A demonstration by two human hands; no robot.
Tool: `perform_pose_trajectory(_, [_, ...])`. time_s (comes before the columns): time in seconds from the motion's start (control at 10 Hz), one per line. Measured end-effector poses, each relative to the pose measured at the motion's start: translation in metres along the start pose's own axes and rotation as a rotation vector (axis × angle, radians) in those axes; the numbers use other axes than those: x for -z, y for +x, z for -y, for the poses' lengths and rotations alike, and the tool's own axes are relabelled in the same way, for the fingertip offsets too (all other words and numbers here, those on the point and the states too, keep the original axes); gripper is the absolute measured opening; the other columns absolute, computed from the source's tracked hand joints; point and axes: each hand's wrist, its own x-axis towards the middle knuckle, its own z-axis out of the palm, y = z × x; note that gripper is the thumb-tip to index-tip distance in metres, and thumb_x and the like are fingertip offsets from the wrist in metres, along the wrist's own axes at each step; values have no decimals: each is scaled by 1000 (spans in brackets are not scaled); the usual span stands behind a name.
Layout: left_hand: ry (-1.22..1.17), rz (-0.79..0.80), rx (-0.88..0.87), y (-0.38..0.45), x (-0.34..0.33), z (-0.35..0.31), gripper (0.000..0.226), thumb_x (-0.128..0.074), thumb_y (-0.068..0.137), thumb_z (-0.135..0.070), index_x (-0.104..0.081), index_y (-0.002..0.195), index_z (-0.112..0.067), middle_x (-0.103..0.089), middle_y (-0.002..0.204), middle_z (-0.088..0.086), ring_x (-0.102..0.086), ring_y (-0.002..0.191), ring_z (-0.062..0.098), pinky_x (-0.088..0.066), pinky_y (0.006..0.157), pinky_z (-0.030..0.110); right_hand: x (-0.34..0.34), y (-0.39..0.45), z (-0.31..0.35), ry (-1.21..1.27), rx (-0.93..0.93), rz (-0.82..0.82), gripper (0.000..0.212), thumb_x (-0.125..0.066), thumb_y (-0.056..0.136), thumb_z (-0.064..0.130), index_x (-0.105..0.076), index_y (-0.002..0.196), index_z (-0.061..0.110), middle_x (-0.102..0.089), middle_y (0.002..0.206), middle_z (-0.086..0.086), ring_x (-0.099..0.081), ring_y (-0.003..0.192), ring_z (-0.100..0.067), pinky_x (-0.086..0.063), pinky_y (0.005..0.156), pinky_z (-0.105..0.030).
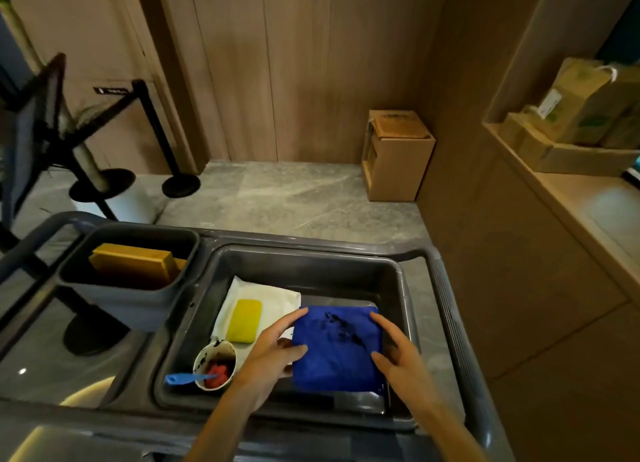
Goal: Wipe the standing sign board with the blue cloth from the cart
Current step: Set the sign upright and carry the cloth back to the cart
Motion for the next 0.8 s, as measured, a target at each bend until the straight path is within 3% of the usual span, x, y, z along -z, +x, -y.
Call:
perform_pose_trajectory(0.1, [61, -6, 129, 45, 3, 15, 70, -59, 87, 9, -60, 122, -51, -63, 117, 7, -65, 105, 26, -61, 80, 47, -7, 47, -22, -71, -40, 20, 67, -54, 96, 3, -31, 150, 37, -41, 145, -1, -56, 120, -18, -55, 99, -47])
perform_pose_trajectory(0.2, [128, 0, 211, 93, 3, 31, 75, -52, 87, 15, -52, 132, -46, -64, 117, 8, -64, 105, 25, -61, 77, 41, -18, 92, -43, -132, -55, 1, 69, -54, 95, 1, -30, 151, 34, -34, 153, -1, -48, 127, -13, -51, 103, -40])
perform_pose_trajectory(0.3, [334, -11, 162, 140, 2, 48, 78, -51, 85, 16, -42, 144, -35, -49, 145, 9, -52, 128, 28, -49, 102, 46, -32, 131, -66, -150, -77, -78, 68, -55, 93, -4, -35, 150, 27, -38, 153, -4, -44, 137, -20, -49, 108, -44])
perform_pose_trajectory(0.4, [501, -12, 126, 180, 3, 70, 80, -51, 84, 18, -35, 150, -24, -34, 155, 8, -36, 141, 27, -36, 113, 43, -44, 161, -93, -174, -101, -110, 67, -56, 91, -8, -38, 149, 19, -41, 151, -6, -45, 137, -19, -49, 108, -43])
perform_pose_trajectory(0.5, [663, 15, 126, 197, -1, 92, 80, -53, 83, 16, -32, 152, -19, -33, 155, 10, -34, 141, 26, -31, 114, 30, -51, 171, -113, -265, -121, -96, 72, -56, 87, -12, -36, 149, 15, -38, 149, -5, -44, 136, -19, -47, 107, -28])
perform_pose_trajectory(0.6, [901, 54, 101, 199, -3, 111, 79, -60, 89, -1, -22, 155, -21, -21, 160, 7, -29, 143, 24, -27, 115, 28, -56, 175, -128, -359, -180, -61, 75, -55, 87, -9, -30, 152, 18, -31, 146, 0, -48, 126, -15, -50, 95, -16])
perform_pose_trajectory(0.7, [1096, 52, 126, 196, -2, 117, 88, -63, 89, -16, -7, 157, -29, -3, 164, 5, -24, 144, 28, -28, 116, 34, -57, 176, -127, -396, -267, -103, 64, -56, 95, 11, -26, 149, 29, -34, 126, 11, -54, 97, -10, -52, 67, -16])
perform_pose_trajectory(0.8, [1111, 20, 113, 186, -1, 111, 88, -65, 90, -26, -7, 156, -32, -3, 164, 7, -19, 147, 30, -25, 117, 38, -53, 169, -124, -597, -258, -193, 49, -55, 95, 21, -37, 140, 28, -38, 133, -1, -55, 108, -17, -53, 83, -28])
